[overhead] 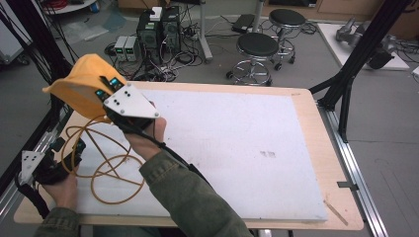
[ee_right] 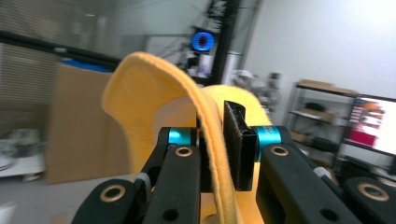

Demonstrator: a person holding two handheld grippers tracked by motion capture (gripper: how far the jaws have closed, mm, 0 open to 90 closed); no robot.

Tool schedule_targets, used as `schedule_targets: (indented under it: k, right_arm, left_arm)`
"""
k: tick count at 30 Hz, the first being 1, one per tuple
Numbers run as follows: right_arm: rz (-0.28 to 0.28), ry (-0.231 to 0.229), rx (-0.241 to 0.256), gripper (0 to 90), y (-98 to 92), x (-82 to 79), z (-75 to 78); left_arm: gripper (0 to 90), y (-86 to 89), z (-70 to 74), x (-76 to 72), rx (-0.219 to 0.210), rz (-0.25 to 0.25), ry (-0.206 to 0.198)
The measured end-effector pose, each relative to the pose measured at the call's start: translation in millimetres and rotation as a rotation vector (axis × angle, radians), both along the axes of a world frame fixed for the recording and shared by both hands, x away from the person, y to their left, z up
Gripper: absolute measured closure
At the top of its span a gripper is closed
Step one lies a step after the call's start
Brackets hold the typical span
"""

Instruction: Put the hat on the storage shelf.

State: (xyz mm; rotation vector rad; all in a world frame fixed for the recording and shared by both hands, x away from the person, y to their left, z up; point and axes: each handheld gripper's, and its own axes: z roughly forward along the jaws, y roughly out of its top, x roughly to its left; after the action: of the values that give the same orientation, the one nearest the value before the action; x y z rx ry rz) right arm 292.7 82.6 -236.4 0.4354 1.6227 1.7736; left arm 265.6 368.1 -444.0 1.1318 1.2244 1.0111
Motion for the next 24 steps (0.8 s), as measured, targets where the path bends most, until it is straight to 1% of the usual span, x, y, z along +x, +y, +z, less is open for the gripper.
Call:
schedule_targets:
  k: [1, 4, 6, 7, 9, 13, 16, 19, 22, 24]
  right_arm:
    - [0.024, -0.003, -0.006, 83.8, -0.6, -5.8, -1.8]
    - [0.076, -0.015, -0.059, 83.8, -1.3, -22.3, -9.4]
    - [0.117, 0.000, -0.082, 83.6, -1.6, -30.1, -13.8]
    - [0.132, -0.001, -0.096, 83.4, -1.5, -34.3, -16.2]
    - [0.162, -0.003, -0.114, 82.9, -1.7, -42.8, -20.8]
    - [0.213, 0.008, -0.129, 82.4, -2.9, -55.6, -26.6]
    - [0.246, 0.029, -0.134, 82.2, -2.7, -63.4, -31.5]
    - [0.277, 0.059, -0.136, 82.2, -1.5, -69.8, -38.5]
    - [0.319, 0.113, -0.134, 81.7, 1.5, -74.2, -46.1]
    - [0.336, 0.133, -0.142, 81.3, 3.7, -75.7, -49.9]
  left_arm:
    - [31.3, 0.3, -0.1, 0.2, -0.007, -0.001, -0.001]
    - [31.3, 0.9, -0.3, 0.5, -0.013, 0.004, -0.002]
    - [31.3, 1.4, -0.4, 0.5, -0.013, 0.005, -0.001]
    - [31.2, 1.6, -0.4, 0.6, -0.016, 0.006, -0.001]
    - [31.3, 1.9, -0.3, 0.3, -0.014, 0.007, 0.001]
    - [31.3, 2.2, -0.6, 0.7, -0.013, 0.009, 0.002]
    - [31.3, 2.3, -0.7, 0.7, -0.013, 0.010, 0.002]
    - [31.3, 2.7, -0.8, 0.9, -0.011, 0.011, 0.003]
    - [31.2, 2.8, -0.8, 1.0, -0.012, 0.012, 0.003]
    - [31.2, 2.7, -0.7, 1.0, -0.012, 0.012, 0.003]
